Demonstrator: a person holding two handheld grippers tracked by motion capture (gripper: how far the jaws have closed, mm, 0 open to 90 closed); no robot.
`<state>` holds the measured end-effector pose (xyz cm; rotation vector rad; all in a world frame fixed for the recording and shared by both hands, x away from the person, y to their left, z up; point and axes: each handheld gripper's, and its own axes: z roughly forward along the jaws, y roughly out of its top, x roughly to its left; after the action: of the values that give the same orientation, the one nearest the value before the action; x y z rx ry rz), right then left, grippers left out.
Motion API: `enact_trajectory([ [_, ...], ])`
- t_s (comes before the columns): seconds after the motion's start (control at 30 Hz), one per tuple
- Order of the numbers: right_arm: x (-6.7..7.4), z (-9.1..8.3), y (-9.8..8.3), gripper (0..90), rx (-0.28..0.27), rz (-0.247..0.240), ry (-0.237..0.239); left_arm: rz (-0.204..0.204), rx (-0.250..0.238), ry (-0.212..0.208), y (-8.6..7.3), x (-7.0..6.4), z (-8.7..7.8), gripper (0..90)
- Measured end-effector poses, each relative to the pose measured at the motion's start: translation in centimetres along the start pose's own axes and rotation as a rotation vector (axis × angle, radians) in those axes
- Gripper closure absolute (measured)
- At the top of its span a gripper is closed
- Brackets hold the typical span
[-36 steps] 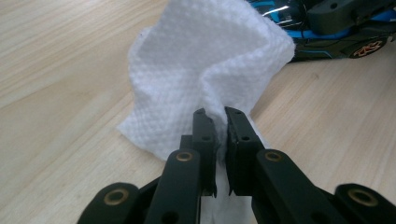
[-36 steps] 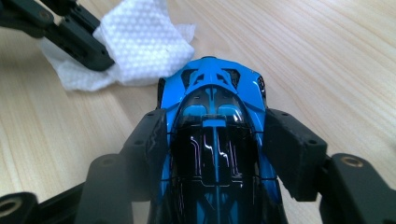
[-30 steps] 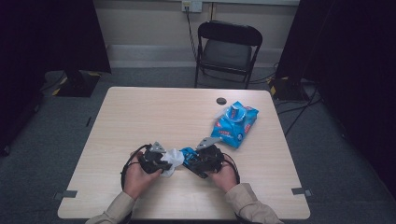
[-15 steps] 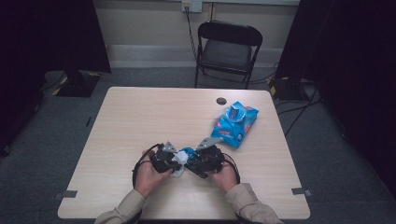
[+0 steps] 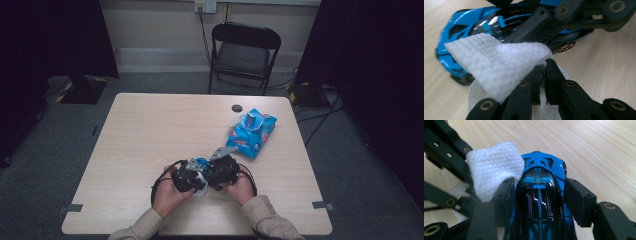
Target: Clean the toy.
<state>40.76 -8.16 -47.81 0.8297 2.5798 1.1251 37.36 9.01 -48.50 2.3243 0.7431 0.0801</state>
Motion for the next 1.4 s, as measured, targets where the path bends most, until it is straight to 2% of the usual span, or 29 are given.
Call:
enact_trajectory([
  [0.13,0.0,0.0,0.0,43.4,0.002,-0.004,0.0,0.009,-0.003,-0.019,0.1,-0.6,0.2,84.2],
  [0.23,0.0,0.0,0.0,43.5,0.002,-0.004,0.0,0.014,-0.011,-0.011,0.1,-1.0,0.4,84.2],
  [0.27,0.0,0.0,0.0,43.5,0.002,-0.004,0.001,0.01,-0.019,-0.028,0.2,-1.4,0.6,84.2],
  [0.33,0.0,0.0,0.0,43.4,0.002,-0.004,0.0,0.017,-0.019,-0.024,0.2,-1.6,0.7,84.3],
  [0.53,0.0,0.0,0.0,43.5,-0.002,-0.006,0.002,0.025,-0.025,-0.056,0.3,-2.3,1.1,84.3],
  [0.6,0.0,0.0,0.0,43.5,-0.002,-0.008,0.0,0.039,-0.029,-0.06,0.4,-2.6,1.2,84.3],
  [0.7,0.0,0.0,0.0,43.5,-0.002,-0.009,0.0,0.048,-0.024,-0.064,0.5,-2.8,1.3,84.2],
  [0.73,0.0,0.0,0.0,43.5,-0.003,-0.008,0.002,0.037,-0.032,-0.07,0.4,-2.8,1.3,84.2],
  [0.93,0.0,0.0,0.0,43.5,-0.004,-0.011,0.001,0.036,-0.033,-0.088,0.4,-2.9,1.4,84.2],
  [0.97,0.0,0.0,0.0,43.5,-0.005,-0.011,0.003,0.049,-0.041,-0.102,0.3,-3.1,1.5,84.2],
  [1.03,0.0,0.0,0.0,43.5,-0.005,-0.011,0.003,0.049,-0.033,-0.105,0.3,-3.2,1.4,84.2],
  [1.07,0.0,0.0,-0.1,43.5,-0.006,-0.011,0.004,0.044,-0.032,-0.118,0.1,-3.2,1.2,84.2],
  [1.17,0.0,0.0,-0.1,43.5,-0.009,-0.011,0.005,0.046,-0.038,-0.114,0.0,-3.2,0.8,84.2],
  [1.3,-0.1,0.0,-0.1,43.5,-0.011,-0.014,0.005,0.042,-0.044,-0.096,-0.5,-2.4,-1.0,84.2],
  [1.33,0.0,0.0,-0.1,43.5,-0.01,-0.012,0.005,0.042,-0.044,-0.096,-0.5,-2.4,-1.0,84.2],
  [1.4,0.0,0.0,-0.1,43.5,-0.012,-0.011,0.005,0.033,-0.05,-0.078,-0.8,-1.7,-2.1,84.2],
])
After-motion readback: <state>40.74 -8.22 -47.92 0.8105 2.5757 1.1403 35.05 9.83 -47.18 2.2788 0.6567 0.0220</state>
